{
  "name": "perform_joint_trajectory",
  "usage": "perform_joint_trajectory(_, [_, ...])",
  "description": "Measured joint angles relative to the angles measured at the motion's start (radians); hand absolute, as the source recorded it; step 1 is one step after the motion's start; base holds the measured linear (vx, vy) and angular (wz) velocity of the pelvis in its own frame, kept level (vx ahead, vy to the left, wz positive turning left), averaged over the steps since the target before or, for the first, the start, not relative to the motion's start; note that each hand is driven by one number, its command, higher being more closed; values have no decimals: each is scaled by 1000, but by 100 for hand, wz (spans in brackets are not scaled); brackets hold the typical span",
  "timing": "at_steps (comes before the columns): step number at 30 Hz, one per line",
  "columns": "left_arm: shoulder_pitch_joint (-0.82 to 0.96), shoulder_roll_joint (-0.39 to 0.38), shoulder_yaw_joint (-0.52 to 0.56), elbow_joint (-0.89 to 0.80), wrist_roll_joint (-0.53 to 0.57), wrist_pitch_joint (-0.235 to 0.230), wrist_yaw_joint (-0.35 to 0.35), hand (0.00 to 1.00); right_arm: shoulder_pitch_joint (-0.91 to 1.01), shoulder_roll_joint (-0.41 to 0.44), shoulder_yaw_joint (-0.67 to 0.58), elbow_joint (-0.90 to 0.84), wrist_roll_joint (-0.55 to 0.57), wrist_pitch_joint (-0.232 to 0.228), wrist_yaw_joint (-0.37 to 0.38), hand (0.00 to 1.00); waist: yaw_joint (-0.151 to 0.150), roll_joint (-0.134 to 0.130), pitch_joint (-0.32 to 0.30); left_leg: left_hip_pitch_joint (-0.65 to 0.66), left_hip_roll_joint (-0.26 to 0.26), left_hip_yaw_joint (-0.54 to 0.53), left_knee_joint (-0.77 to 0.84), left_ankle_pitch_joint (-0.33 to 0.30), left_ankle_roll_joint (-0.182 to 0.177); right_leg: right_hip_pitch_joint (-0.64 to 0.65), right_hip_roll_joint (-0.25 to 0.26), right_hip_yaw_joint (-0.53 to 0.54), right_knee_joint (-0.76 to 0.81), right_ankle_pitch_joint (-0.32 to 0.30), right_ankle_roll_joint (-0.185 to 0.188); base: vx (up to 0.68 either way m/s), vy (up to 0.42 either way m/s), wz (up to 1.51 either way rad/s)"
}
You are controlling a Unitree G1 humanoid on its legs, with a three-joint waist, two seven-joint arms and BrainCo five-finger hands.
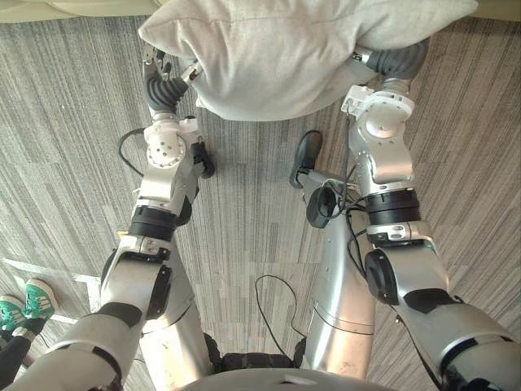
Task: Pick up cushions and gather them together orderly.
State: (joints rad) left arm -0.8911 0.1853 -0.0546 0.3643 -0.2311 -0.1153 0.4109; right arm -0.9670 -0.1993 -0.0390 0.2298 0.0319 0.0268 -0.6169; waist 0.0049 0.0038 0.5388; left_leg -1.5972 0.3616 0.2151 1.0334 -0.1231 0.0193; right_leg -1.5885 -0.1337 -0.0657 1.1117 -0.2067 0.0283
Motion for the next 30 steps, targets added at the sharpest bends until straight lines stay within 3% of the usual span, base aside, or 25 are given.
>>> perform_joint_trajectory(3, [9,9,0,0,16,28,14,100,9,15,1,-19,0,0,5,100,-3,-1,-1,19,7,-8,-8,6,-7,27,9,-10,-16,5,-6,-55,-9,-8])
perform_joint_trajectory(8, [25,12,10,-2,19,34,23,100,82,47,-2,-90,2,0,12,100,-9,-1,-2,85,11,-16,-37,4,-17,105,19,-27,-58,7,-10,-60,-17,-5])
perform_joint_trajectory(14, [182,-6,33,-199,21,35,27,100,231,128,-2,-199,6,-14,60,100,-23,-2,-12,259,15,-11,-98,-2,-39,282,39,-37,-133,5,-13,-23,-22,-5])
perform_joint_trajectory(15, [211,-15,33,-211,26,32,28,100,263,140,0,-205,8,-28,70,100,-23,-2,-48,253,15,-10,-103,-3,-41,276,41,-37,-141,5,-13,12,-19,-6])
perform_joint_trajectory(16, [270,-33,33,-241,45,27,32,100,328,160,3,-217,10,-52,86,100,-22,-3,-136,230,15,-3,-117,-9,-49,250,42,-37,-156,5,-14,38,-6,-5])
perform_joint_trajectory(18, [324,-52,33,-307,72,26,34,100,378,163,17,-242,11,-69,107,100,-22,-4,-143,286,15,3,-127,-5,-45,304,43,-37,-171,5,-14,64,-3,-6])
perform_joint_trajectory(22, [450,-111,38,-437,83,16,34,100,512,179,47,-315,22,-115,161,100,-24,-4,-144,443,10,-5,-149,-15,-57,482,47,-55,-214,0,-5,47,-5,3])
perform_joint_trajectory(26, [592,-137,12,-540,86,-18,31,100,679,183,81,-415,25,-177,213,100,-29,-7,-148,624,-28,-5,-228,-34,-67,665,30,-66,-280,-25,12,9,-13,26])
perform_joint_trajectory(30, [791,-135,-13,-590,111,-43,-1,100,879,186,130,-419,56,-198,285,100,-17,-11,-226,871,-67,6,-376,-13,-90,926,17,-104,-431,-19,16,137,-8,23])
